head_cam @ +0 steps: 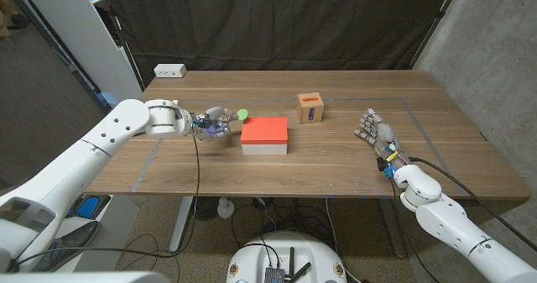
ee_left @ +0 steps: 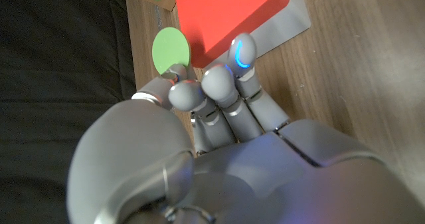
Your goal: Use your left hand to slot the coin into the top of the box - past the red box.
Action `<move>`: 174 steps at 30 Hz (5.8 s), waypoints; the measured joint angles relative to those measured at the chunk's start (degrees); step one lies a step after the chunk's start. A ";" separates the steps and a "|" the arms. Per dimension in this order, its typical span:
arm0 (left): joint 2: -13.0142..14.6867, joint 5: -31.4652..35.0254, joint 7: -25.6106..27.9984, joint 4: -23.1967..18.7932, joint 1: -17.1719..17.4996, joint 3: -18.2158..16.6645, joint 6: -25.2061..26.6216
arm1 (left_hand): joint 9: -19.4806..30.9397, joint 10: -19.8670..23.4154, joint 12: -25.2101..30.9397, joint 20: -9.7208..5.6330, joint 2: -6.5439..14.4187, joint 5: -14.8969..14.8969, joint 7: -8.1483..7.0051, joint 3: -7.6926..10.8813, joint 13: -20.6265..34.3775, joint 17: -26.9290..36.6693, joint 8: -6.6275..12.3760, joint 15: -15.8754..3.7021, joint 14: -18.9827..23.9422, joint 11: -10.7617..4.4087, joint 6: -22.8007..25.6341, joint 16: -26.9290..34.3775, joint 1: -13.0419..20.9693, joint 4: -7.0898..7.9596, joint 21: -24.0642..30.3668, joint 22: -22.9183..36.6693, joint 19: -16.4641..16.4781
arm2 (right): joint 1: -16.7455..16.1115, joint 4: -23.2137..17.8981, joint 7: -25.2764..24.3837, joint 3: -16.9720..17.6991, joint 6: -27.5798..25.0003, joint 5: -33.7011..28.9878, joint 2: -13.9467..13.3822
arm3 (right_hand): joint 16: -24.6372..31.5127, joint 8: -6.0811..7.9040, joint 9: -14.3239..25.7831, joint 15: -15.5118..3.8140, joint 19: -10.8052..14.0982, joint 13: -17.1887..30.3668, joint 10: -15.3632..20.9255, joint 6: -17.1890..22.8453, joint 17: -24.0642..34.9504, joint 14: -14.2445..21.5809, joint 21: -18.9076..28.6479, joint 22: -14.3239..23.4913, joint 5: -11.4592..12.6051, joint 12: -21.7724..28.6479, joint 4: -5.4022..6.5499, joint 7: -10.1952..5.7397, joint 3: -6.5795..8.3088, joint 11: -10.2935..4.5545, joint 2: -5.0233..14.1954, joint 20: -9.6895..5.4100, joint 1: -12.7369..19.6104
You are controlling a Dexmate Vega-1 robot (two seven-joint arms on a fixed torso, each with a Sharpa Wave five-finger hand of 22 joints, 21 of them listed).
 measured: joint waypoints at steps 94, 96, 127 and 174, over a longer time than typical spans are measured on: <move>-14.22 66.24 0.84 -9.19 -11.99 21.25 -5.78 | -1.22 0.71 1.27 0.62 -1.70 -0.01 -0.85 0.86 1.70 2.28 -1.24 0.10 0.34 0.28 3.53 0.45 0.42 0.24 3.76 0.41 -1.21 | -7.59 -2.54 -1.99 3.92 8.49 -1.04 3.42 | 0.00 0.00 0.00 0.00 0.00 0.00 0.00 0.00 0.00 0.00 0.00 0.00 0.00 0.00 0.00 0.00 0.00 0.00 0.00 0.00 0.00; -14.62 67.67 0.67 -8.96 -12.31 21.77 -5.50 | -1.22 0.72 1.49 0.62 -1.70 -0.01 -0.85 0.86 1.93 2.35 -1.24 0.10 0.34 0.28 3.53 0.45 0.42 0.24 3.76 0.44 -1.21 | -7.68 -2.54 -1.98 3.99 8.54 -0.98 3.47 | 0.00 0.00 0.00 0.00 0.00 0.00 0.00 0.00 0.00 0.00 0.00 0.00 0.00 0.00 0.00 0.00 0.00 0.00 0.00 0.00 0.00; -23.35 95.42 -2.67 -0.62 -20.05 34.93 -0.61 | -2.04 0.78 2.60 0.30 -1.85 -0.01 -0.87 0.86 2.12 2.92 -0.75 0.42 0.64 0.35 3.92 0.78 0.27 0.24 4.01 1.47 -0.88 | -7.92 -1.29 -1.01 4.52 9.29 0.48 4.12 | 0.00 0.00 0.00 0.00 0.00 0.00 0.00 0.00 0.00 0.00 0.00 0.00 0.00 0.00 0.00 0.00 0.00 0.00 0.00 0.00 0.00; -37.54 112.33 -10.91 18.01 -30.38 50.26 9.07 | -2.19 0.67 2.81 0.32 -2.16 -0.01 -0.89 0.54 1.90 3.61 -0.55 0.41 0.64 0.24 3.95 0.77 0.59 0.55 3.48 1.75 -0.89 | -8.11 0.17 0.30 5.11 9.22 2.70 4.30 | 0.00 0.00 0.00 0.00 0.00 0.00 0.00 0.00 0.00 0.00 0.00 0.00 0.00 0.00 0.00 0.00 0.00 0.00 0.00 0.00 0.00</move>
